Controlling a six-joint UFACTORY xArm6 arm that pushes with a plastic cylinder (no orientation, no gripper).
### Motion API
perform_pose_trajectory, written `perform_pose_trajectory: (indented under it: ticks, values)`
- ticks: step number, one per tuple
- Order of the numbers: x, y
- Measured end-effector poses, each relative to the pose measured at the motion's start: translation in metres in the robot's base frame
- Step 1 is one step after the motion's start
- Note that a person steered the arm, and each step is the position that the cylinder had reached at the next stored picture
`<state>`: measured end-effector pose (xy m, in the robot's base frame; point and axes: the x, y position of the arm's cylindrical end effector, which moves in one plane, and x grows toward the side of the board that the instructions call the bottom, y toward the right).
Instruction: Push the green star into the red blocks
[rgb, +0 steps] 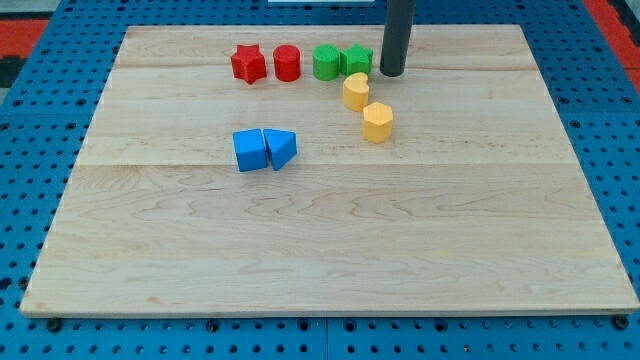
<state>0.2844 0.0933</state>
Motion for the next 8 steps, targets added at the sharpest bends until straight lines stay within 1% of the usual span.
perform_pose_trajectory:
  ticks: [1,3,4,5,7,8]
  values:
    - [-0.009,-0.011]
    - [-0.017,-0.064]
    - [-0.016,-0.064]
    - [-0.023,-0.079]
    - [-0.049,-0.128]
    - [-0.05,-0.157]
